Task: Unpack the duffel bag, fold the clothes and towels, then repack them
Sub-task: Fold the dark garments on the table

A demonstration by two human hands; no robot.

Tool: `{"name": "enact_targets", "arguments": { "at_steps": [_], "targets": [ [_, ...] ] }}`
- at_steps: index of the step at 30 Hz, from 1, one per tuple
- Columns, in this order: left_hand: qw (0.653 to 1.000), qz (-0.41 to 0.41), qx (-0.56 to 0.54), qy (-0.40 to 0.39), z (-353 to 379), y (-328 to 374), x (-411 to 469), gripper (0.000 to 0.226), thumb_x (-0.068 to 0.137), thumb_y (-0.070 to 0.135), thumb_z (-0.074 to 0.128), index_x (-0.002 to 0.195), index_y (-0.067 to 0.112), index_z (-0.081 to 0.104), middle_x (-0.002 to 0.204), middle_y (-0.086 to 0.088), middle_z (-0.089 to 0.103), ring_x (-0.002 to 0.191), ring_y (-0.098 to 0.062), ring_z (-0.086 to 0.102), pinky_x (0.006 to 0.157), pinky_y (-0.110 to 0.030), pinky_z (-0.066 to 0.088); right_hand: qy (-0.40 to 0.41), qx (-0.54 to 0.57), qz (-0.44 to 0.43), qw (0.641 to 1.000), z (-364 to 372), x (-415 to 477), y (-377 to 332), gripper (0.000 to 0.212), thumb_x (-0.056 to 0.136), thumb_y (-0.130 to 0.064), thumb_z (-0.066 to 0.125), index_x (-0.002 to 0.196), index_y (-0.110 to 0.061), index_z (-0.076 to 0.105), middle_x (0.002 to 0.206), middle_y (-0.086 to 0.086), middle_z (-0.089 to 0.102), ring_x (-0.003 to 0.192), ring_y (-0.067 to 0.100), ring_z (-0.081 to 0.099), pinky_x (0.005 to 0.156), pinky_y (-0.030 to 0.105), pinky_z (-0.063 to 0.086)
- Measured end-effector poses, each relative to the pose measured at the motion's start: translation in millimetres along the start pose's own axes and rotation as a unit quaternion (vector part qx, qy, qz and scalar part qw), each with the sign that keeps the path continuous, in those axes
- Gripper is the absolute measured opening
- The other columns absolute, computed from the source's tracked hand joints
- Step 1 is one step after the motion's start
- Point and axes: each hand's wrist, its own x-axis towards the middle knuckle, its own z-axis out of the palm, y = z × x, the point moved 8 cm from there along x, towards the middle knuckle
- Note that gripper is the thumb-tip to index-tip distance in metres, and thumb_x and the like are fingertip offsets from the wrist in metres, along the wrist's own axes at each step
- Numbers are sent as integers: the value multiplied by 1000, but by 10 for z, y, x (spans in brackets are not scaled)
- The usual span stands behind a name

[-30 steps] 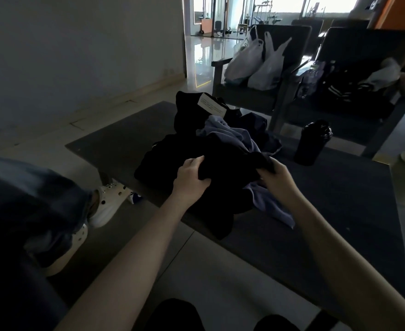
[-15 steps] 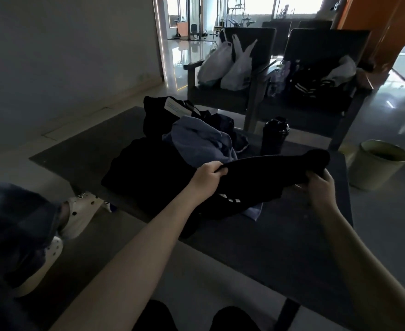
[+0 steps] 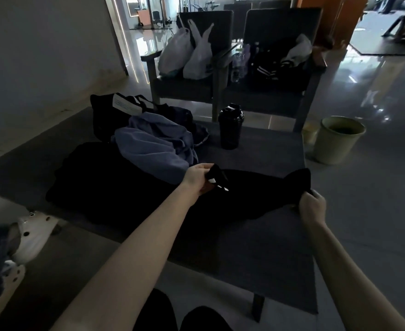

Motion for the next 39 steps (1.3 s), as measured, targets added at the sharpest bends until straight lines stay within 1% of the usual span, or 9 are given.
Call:
{"name": "enact_targets", "arguments": {
  "at_steps": [3,6,12,15,17,19,26,32,39],
  "targets": [
    [998,-10,61,-23,152,-21,69,25,100,14,37,108,15,61,88,-1,63,76,-15,60,65,-25,44,44,42,41,997,-248,90,75,24,81,0,39,63,-12,49,63,6,50,62,14,43,53,28,33],
    [961,17,256,-102,282,-128,62,37,99,26,46,134,12,49,117,-4,56,108,-19,54,90,-33,43,-14,6,63,998,-267,78,129,18,86,-9,52,103,-10,59,99,14,61,85,24,57,73,39,46],
    [731,25,663,-157,124,-770,-2,98,73,72,58,148,17,25,152,-6,28,139,-25,27,115,-43,24,-125,-200,11,972,-18,-353,279,61,87,-16,65,142,-14,39,132,9,52,117,26,53,96,37,46],
    [630,134,758,-102,72,-857,-150,76,84,54,58,143,12,34,149,-6,30,138,-24,26,113,-41,22,-161,-304,15,939,162,-586,497,63,87,-22,65,143,-15,38,136,9,49,121,24,50,93,29,44],
    [617,218,755,-47,33,-808,-234,46,92,38,53,131,13,47,137,-4,43,127,-22,39,104,-38,31,-168,-377,-13,911,251,-703,566,63,87,-25,62,144,-14,37,138,11,46,126,26,44,99,32,41],
    [653,236,719,-32,-36,-751,-250,28,95,29,49,118,14,55,123,-3,56,114,-22,51,95,-37,39,-156,-438,-39,885,289,-754,576,62,86,-28,59,143,-16,39,138,11,46,130,29,37,106,39,36],
    [967,70,218,-116,-14,-528,-285,16,97,12,49,98,10,65,94,-12,64,81,-22,61,72,-29,49,-157,-369,-61,914,423,-879,456,76,82,-15,67,148,-20,29,140,13,36,125,32,44,101,36,40],
    [981,-12,-33,-188,482,-366,-529,26,99,11,42,91,12,67,79,-5,72,72,-17,68,64,-26,53,-122,-153,-94,976,419,-868,296,41,86,10,50,121,-12,57,124,12,56,112,25,55,89,30,47],
    [998,-18,-67,14,-66,-243,80,23,98,8,43,117,8,56,109,-16,62,97,-33,60,86,-38,50,-81,-119,-137,980,163,-645,18,42,77,18,42,77,-17,65,72,1,62,68,9,58,62,21,48]
  ]
}}
